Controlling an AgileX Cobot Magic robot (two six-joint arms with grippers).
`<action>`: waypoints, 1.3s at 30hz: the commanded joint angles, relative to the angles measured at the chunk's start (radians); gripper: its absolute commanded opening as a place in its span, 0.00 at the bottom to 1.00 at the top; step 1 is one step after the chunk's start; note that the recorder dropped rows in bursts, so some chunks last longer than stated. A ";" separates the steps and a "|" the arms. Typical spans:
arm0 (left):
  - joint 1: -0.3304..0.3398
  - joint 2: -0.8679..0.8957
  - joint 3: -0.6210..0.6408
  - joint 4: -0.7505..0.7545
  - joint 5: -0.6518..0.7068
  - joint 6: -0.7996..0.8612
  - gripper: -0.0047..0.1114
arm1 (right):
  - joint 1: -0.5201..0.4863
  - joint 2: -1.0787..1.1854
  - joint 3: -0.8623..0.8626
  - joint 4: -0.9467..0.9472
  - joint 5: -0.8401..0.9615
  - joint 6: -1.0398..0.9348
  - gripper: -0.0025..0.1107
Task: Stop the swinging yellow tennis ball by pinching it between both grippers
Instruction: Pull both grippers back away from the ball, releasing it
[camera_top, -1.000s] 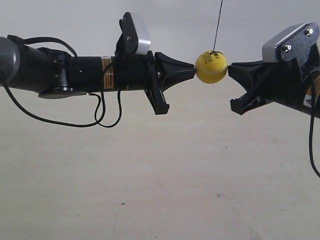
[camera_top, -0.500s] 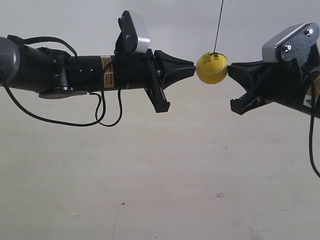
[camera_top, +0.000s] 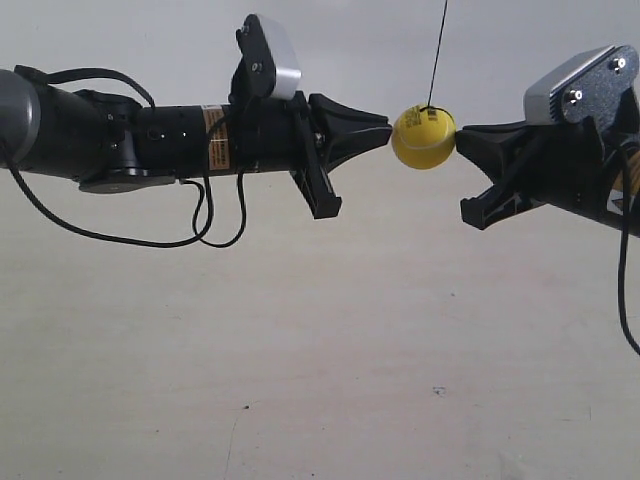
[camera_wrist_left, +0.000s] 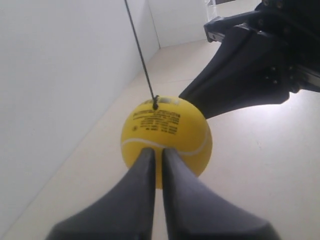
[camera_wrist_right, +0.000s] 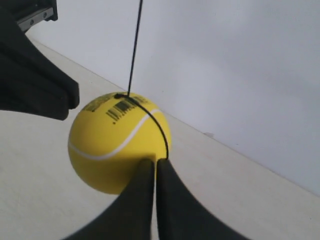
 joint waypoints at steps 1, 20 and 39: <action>-0.003 -0.006 -0.005 -0.002 0.034 -0.017 0.08 | -0.001 -0.001 -0.003 0.060 0.029 -0.030 0.02; -0.001 -0.250 0.195 -0.018 0.149 -0.034 0.08 | 0.000 -0.048 0.102 0.237 -0.005 -0.142 0.02; -0.115 -0.573 0.475 -0.300 0.186 0.076 0.08 | 0.906 -0.323 0.198 1.373 0.157 -1.086 0.02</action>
